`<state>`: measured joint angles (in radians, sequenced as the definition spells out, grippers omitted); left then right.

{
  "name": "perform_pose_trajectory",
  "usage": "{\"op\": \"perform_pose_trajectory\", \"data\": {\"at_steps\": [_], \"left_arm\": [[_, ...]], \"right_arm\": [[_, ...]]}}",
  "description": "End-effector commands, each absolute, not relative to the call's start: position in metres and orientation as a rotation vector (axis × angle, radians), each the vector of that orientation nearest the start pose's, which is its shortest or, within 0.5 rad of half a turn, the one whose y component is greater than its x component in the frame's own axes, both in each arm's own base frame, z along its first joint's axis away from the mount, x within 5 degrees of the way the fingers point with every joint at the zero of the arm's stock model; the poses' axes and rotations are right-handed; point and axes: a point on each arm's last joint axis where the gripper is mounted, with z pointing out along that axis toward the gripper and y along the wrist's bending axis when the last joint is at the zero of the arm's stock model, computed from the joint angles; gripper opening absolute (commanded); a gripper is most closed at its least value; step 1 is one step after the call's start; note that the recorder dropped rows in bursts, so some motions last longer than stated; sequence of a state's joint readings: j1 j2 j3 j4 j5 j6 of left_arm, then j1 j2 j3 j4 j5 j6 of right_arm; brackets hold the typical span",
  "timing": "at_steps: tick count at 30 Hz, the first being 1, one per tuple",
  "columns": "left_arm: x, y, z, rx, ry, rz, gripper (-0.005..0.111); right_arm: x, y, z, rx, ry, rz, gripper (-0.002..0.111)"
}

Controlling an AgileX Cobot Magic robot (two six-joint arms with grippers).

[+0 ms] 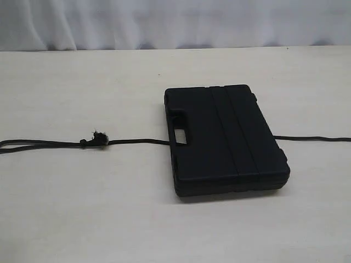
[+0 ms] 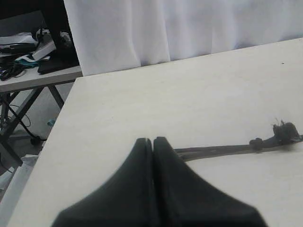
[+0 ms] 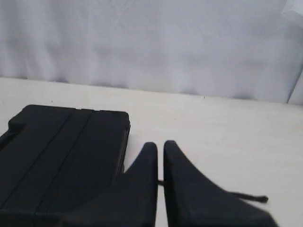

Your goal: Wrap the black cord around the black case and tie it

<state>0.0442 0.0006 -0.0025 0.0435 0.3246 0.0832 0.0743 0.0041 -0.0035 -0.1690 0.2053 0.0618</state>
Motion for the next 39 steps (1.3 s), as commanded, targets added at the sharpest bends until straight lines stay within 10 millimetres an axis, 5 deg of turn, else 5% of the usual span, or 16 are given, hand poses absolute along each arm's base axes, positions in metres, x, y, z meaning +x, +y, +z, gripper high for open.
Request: {"op": "perform_pose_trajectory", "data": {"at_steps": [1, 6, 8, 10, 16, 22, 27, 31, 39], "left_arm": [[0.054, 0.003, 0.184, 0.060, 1.807, 0.122, 0.000], [0.054, 0.003, 0.184, 0.060, 1.807, 0.122, 0.000], [0.054, 0.003, 0.184, 0.060, 1.807, 0.122, 0.000], [0.054, 0.003, 0.184, 0.060, 1.807, 0.122, 0.000], [0.054, 0.003, 0.184, 0.060, 1.807, 0.122, 0.000], [0.054, 0.003, 0.184, 0.060, 1.807, 0.122, 0.000], [0.054, 0.003, 0.184, 0.060, 1.807, 0.122, 0.000], [0.054, 0.003, 0.184, 0.060, 1.807, 0.122, 0.000], [0.054, 0.003, 0.184, 0.060, 1.807, 0.122, 0.000]], "right_arm": [[0.056, 0.004, 0.212, -0.197, 1.488, -0.100, 0.004], [0.045, 0.009, 0.249, -0.141, 1.066, 0.032, 0.004], [0.023, 0.012, 0.274, -0.068, 0.711, 0.300, 0.004], [0.014, 0.010, 0.285, -0.011, 0.591, 0.444, 0.004], [0.023, 0.001, 0.361, 0.083, 1.133, 0.252, 0.006], [0.066, -0.006, 0.394, 0.147, 1.512, 0.072, 0.029], [0.131, -0.006, 0.392, 0.167, 1.885, -0.023, 0.048], [0.175, 0.007, 0.386, 0.070, 2.074, 0.046, 0.050], [0.239, 0.066, 0.374, -0.409, 2.119, 0.424, 0.045]]}}
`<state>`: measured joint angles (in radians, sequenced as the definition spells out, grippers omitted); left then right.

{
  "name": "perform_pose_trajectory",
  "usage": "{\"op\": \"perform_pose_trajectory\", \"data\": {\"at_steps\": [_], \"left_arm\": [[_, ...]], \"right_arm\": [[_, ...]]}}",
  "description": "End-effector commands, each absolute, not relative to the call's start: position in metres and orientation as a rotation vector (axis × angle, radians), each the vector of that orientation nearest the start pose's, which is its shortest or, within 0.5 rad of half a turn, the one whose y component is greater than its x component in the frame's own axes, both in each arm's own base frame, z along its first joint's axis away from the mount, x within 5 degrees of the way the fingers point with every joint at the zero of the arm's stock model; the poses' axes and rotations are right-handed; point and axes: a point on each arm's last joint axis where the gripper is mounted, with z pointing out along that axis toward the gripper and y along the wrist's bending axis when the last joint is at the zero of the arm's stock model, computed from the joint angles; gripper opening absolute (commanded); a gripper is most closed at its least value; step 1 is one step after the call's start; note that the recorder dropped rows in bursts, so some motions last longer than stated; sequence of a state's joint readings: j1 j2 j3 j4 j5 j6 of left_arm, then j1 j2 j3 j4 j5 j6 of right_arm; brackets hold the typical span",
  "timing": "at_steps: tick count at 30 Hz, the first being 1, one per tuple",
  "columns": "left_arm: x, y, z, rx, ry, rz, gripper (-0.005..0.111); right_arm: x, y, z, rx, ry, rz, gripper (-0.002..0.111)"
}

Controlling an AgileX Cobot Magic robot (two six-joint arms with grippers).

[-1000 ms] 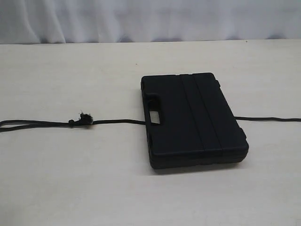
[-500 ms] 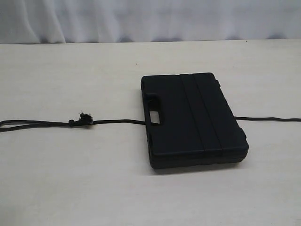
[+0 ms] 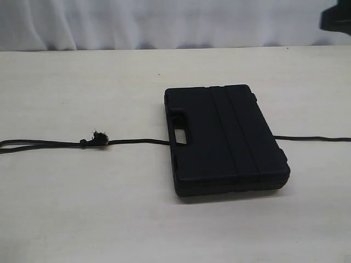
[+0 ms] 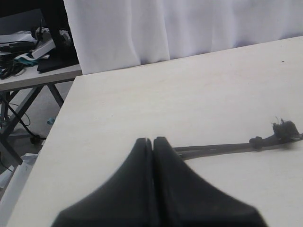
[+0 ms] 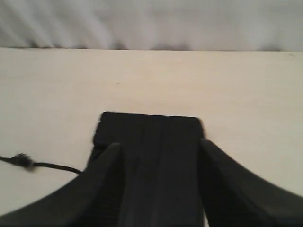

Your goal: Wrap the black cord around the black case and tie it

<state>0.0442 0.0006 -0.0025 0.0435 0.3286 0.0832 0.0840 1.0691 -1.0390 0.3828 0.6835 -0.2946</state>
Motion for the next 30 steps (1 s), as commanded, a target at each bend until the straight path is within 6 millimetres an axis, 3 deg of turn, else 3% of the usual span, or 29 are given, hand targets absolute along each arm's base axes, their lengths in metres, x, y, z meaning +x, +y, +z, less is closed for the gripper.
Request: {"op": "perform_pose_trajectory", "data": {"at_steps": [1, 7, 16, 22, 30], "left_arm": [[0.054, 0.003, 0.184, 0.060, 1.807, 0.122, 0.000], [0.054, 0.003, 0.184, 0.060, 1.807, 0.122, 0.000], [0.054, 0.003, 0.184, 0.060, 1.807, 0.122, 0.000], [0.054, 0.003, 0.184, 0.060, 1.808, 0.122, 0.000], [0.054, 0.003, 0.184, 0.060, 1.808, 0.122, 0.000]], "right_arm": [[0.247, 0.075, 0.370, -0.438, 2.145, 0.427, 0.045], [0.287, 0.136, 0.336, -0.519, 2.400, 0.271, 0.045], [0.310, 0.227, 0.268, -0.717, 2.617, 0.229, 0.045], [0.319, 0.258, 0.222, -0.795, 2.674, 0.128, 0.052], [0.327, 0.292, 0.199, -0.801, 2.667, -0.086, 0.053]]}}
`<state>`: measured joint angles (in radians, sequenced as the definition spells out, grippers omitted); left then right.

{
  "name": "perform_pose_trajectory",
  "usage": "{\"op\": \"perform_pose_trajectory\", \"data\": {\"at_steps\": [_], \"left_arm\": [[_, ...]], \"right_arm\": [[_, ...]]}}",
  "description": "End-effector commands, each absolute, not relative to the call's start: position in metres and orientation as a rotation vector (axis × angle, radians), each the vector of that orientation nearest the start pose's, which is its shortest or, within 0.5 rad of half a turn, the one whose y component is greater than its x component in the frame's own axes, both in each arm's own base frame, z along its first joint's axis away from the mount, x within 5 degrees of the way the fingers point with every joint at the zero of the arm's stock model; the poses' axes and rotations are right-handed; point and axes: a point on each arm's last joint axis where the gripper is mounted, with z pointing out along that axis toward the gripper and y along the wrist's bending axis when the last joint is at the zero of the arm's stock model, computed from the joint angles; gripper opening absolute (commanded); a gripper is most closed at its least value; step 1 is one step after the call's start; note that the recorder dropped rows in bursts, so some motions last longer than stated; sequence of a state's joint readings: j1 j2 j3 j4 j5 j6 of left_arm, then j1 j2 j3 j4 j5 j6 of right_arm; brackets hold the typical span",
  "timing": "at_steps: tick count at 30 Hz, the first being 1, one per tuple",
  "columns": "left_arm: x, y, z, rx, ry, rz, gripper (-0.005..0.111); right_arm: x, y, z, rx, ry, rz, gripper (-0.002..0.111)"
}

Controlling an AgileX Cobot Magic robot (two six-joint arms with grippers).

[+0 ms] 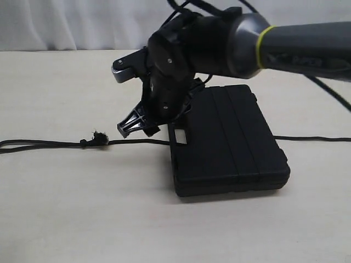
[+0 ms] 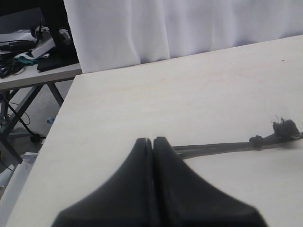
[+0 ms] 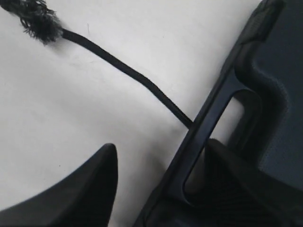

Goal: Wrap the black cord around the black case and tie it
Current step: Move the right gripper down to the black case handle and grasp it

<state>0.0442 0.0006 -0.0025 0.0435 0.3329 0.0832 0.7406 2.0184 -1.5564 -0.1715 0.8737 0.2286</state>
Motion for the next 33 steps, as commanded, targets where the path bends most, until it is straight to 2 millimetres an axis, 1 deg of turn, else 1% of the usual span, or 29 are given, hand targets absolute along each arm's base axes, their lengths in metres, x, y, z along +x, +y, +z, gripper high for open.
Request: {"op": "perform_pose_trajectory", "data": {"at_steps": [1, 3, 6, 11, 16, 19, 22, 30, 33], "left_arm": [[0.054, 0.003, 0.184, 0.060, 1.808, 0.122, 0.000], [0.054, 0.003, 0.184, 0.060, 1.808, 0.122, 0.000], [0.054, 0.003, 0.184, 0.060, 1.808, 0.122, 0.000], [0.054, 0.003, 0.184, 0.060, 1.808, 0.122, 0.000], [0.054, 0.003, 0.184, 0.060, 1.808, 0.122, 0.000], [0.054, 0.003, 0.184, 0.060, 1.808, 0.122, 0.000], [0.054, 0.003, 0.184, 0.060, 1.808, 0.122, 0.000], [0.054, 0.003, 0.184, 0.060, 1.808, 0.122, 0.000], [0.054, 0.003, 0.184, 0.060, 1.808, 0.122, 0.000]], "right_arm": [[0.328, 0.295, 0.197, -0.773, 2.685, -0.138, 0.053], [0.333, 0.294, 0.193, -0.694, 2.737, -0.232, 0.053], [0.339, 0.297, 0.185, -0.671, 2.793, -0.302, 0.053], [0.343, 0.303, 0.171, -0.681, 2.789, -0.288, 0.053], [0.346, 0.302, 0.160, -0.674, 2.791, -0.333, 0.053], [0.347, 0.301, 0.156, -0.671, 2.787, -0.360, 0.053], [0.349, 0.302, 0.154, -0.670, 2.772, -0.352, 0.053], [0.352, 0.300, 0.141, -0.660, 2.776, -0.400, 0.053], [0.353, 0.300, 0.140, -0.661, 2.776, -0.400, 0.053]]}}
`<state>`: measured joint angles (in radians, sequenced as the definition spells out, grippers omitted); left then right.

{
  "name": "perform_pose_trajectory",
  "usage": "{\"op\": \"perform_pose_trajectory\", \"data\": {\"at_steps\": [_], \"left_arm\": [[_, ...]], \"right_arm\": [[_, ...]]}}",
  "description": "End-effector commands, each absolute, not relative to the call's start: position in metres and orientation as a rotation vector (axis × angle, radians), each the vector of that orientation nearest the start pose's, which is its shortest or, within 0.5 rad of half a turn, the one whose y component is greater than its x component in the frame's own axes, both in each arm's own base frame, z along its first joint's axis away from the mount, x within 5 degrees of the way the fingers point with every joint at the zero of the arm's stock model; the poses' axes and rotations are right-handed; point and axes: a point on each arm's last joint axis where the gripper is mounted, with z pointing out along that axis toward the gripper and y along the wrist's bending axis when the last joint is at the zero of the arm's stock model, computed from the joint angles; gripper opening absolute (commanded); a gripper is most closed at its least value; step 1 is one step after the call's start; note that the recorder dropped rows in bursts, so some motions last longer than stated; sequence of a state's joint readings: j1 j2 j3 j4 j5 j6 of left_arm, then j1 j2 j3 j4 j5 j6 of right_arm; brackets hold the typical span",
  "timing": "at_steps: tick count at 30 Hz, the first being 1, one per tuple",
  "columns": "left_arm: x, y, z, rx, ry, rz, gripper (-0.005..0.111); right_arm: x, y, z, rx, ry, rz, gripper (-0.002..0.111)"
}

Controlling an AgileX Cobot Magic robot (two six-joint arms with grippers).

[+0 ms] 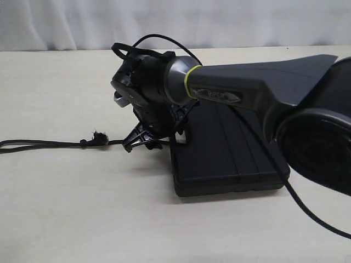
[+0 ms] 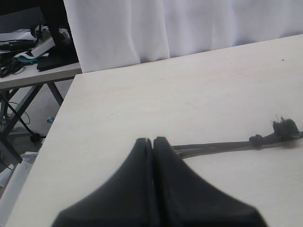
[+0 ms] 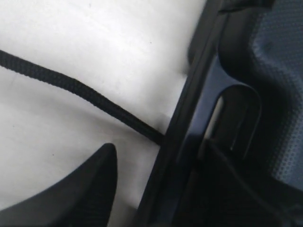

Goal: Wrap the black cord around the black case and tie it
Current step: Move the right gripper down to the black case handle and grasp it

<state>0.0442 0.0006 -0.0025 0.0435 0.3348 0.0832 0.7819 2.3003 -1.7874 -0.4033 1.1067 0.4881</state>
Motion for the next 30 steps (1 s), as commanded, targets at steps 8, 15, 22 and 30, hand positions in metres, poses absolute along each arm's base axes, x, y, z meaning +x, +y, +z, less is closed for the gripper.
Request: {"op": "perform_pose_trajectory", "data": {"at_steps": [8, 15, 22, 30], "left_arm": [[0.054, 0.003, 0.184, 0.060, 1.808, 0.122, 0.000], [0.054, 0.003, 0.184, 0.060, 1.808, 0.122, 0.000], [0.054, 0.003, 0.184, 0.060, 1.808, 0.122, 0.000], [0.054, 0.003, 0.184, 0.060, 1.808, 0.122, 0.000]], "right_arm": [[0.353, 0.301, 0.140, -0.661, 2.775, -0.398, 0.032], [0.354, 0.300, 0.140, -0.668, 2.763, -0.416, 0.011], [0.354, 0.297, 0.152, -0.668, 2.735, -0.445, 0.004], [0.348, 0.287, 0.206, -0.666, 2.676, -0.441, 0.004]]}}
